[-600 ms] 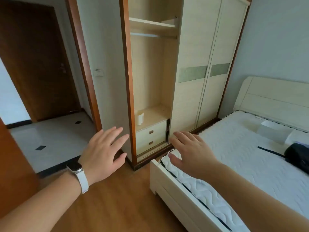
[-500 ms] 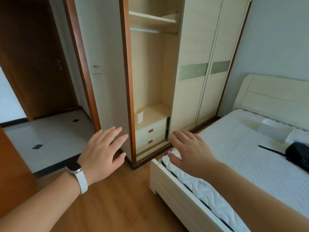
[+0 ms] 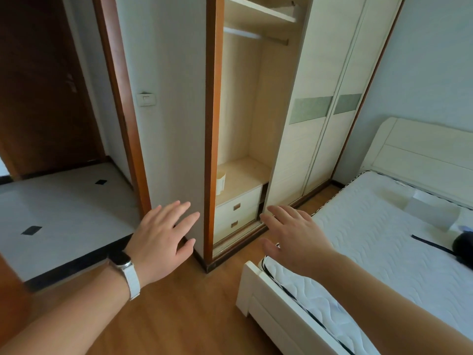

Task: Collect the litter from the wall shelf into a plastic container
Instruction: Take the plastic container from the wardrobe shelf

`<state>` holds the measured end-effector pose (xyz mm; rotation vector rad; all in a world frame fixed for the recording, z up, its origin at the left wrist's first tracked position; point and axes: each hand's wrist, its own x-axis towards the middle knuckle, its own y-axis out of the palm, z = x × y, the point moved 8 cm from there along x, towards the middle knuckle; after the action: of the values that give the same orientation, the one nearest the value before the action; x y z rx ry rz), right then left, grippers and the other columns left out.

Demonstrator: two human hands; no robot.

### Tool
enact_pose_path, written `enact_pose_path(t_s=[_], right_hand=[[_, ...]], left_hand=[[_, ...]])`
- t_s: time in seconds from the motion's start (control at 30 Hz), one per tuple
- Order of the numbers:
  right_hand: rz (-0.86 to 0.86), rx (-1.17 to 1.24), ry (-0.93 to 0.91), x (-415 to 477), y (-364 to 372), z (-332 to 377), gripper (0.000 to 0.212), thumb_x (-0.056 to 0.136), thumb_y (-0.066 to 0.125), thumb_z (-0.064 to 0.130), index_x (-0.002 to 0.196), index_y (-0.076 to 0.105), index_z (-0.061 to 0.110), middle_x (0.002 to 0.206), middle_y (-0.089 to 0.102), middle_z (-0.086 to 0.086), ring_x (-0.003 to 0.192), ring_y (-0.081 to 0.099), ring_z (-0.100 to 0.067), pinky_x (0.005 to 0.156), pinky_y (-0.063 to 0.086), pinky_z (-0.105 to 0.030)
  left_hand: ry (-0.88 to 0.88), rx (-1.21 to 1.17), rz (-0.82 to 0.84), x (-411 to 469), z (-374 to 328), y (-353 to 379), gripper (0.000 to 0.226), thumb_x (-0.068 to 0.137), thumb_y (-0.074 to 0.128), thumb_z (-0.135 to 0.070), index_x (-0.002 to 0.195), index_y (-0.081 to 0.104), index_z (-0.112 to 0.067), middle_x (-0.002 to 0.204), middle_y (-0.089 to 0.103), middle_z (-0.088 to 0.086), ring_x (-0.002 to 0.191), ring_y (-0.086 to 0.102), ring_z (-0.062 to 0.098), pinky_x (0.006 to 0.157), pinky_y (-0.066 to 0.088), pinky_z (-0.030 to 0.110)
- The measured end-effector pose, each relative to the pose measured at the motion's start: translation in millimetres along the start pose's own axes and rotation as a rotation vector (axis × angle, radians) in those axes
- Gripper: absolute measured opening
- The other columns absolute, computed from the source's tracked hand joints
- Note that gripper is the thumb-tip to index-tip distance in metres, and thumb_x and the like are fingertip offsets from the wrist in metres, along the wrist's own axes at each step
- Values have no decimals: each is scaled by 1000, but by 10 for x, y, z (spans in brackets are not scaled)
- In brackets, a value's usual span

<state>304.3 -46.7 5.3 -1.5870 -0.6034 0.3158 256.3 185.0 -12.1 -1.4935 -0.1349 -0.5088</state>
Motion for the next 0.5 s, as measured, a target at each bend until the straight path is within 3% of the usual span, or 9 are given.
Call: enact_pose_path(t_s=[0.37, 0.5], right_hand=[[4, 23, 64, 910, 362, -334, 60, 92, 20, 59, 139, 43, 30, 145, 46, 5, 135, 40, -21, 112, 30, -40], [4, 25, 61, 1312, 615, -639, 57, 92, 26, 58, 137, 46, 28, 141, 50, 4, 131, 45, -21, 109, 34, -39]], left_hand=[[62, -54, 19, 914, 474, 597, 59, 89, 43, -51, 128, 70, -16, 134, 67, 16, 122, 65, 39, 96, 52, 60], [64, -47, 45, 1341, 534, 905, 59, 89, 43, -52, 128, 70, -17, 134, 67, 15, 122, 65, 39, 95, 52, 61]])
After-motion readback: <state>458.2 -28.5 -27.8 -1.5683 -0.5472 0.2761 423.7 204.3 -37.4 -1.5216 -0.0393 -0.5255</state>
